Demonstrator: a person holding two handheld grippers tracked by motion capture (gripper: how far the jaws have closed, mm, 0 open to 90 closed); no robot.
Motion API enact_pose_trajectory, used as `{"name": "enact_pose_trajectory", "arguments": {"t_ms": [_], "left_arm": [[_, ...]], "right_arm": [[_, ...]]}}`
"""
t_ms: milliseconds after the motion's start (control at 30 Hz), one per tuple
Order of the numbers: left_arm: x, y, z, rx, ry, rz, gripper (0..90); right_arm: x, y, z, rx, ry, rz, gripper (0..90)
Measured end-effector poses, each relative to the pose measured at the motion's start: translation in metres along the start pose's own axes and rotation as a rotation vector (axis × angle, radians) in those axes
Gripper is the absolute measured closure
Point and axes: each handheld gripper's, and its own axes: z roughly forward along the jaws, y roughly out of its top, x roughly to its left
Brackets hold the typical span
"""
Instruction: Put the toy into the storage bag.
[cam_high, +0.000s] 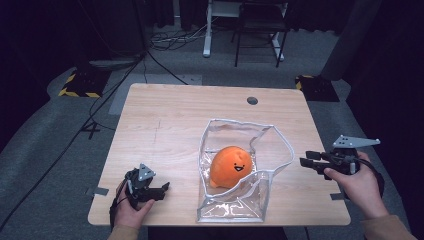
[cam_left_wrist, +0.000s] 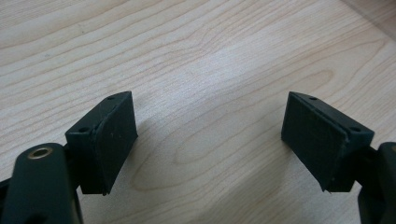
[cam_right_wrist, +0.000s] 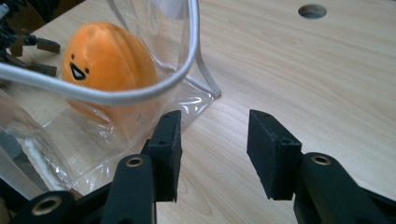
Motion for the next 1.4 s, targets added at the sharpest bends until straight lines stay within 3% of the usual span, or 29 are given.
{"name": "enact_pose_trajectory", "arguments": {"t_ms": [600,833,1133,1333,1400], "left_arm": [[0.000,0.000,0.000,-0.001,-0.001,-0.001,18.5],[0.000,0.000,0.000,0.000,0.000,0.000,18.5],[0.000,0.000,0.000,0.000,-0.001,0.001,18.5],[0.000,0.000,0.000,0.000,0.000,0.001,18.5],[0.000,0.000,0.000,0.000,0.000,0.000,18.5]], "right_arm": [[-0.008,-0.055,0.030,0.079,-0.013,0.054,54.2],[0.000,-0.081,0.047,0.122,-0.068,0.015,53.4],[0.011,-0.100,0.062,0.105,-0.123,-0.059,53.0],[0.013,-0.107,0.067,0.020,-0.158,-0.060,49.4],[0.013,-0.110,0.071,0.020,-0.159,-0.062,47.5]]}}
